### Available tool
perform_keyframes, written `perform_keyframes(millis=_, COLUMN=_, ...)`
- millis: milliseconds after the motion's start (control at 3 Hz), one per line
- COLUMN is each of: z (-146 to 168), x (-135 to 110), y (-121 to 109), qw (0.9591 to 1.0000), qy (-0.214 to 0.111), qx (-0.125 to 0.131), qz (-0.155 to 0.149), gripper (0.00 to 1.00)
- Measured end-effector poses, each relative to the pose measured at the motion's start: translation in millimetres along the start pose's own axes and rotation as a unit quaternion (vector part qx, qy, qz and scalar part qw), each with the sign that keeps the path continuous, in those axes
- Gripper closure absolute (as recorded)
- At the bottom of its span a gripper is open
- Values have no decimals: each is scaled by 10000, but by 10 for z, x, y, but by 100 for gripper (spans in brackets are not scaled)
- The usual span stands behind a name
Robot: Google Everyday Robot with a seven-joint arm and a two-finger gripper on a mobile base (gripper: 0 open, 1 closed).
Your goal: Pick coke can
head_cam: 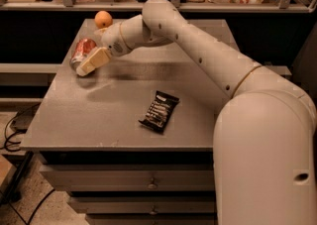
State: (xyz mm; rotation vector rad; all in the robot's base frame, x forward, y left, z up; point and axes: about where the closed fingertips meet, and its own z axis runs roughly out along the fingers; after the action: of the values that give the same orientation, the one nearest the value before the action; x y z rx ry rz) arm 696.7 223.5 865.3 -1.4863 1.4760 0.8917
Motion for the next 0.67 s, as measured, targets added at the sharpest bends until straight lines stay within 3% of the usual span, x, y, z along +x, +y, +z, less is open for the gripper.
perform_keyframes(millis=667, z=188, x=0, y=-66, qw=9998, qy=-134, qx=-130, qz=64, gripper=0)
